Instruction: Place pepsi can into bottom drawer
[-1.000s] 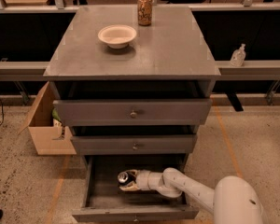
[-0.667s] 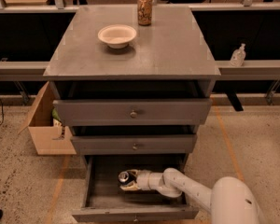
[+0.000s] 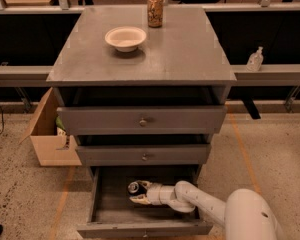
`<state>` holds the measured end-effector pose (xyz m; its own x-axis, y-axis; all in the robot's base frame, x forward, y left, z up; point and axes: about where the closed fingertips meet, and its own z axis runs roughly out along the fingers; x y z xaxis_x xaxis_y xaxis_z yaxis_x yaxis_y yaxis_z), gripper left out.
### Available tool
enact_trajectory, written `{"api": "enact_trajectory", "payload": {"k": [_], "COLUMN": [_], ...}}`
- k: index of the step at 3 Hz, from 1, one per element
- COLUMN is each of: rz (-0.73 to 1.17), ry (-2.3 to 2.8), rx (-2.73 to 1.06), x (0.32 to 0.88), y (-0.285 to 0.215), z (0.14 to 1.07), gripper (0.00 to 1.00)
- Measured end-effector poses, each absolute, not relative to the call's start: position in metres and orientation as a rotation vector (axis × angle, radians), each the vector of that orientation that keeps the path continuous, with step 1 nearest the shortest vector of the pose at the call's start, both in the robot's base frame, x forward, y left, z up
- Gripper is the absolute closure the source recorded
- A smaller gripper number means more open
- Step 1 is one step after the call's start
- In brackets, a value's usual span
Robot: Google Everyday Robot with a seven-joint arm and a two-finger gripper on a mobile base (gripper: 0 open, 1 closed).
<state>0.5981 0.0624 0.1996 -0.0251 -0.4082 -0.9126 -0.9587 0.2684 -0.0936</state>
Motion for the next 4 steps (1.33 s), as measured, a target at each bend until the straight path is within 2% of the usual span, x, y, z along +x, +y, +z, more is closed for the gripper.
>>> {"api": "enact_trajectory", "payload": {"k": [1,2,3,4], "rz": [0.748,0.754,0.726,0.685], "ry": [1.622,1.651,1.679,1.719], "rx": [-1.28,-1.266,-1.22,-1.182], "x": [0.598,0.596,0.591,0.582], "y": [0.061,0.056,0.04,0.012], "z": [0.2,0.205,0.221,0.239], "gripper": [0.0,0.0,0.18,0.42]}}
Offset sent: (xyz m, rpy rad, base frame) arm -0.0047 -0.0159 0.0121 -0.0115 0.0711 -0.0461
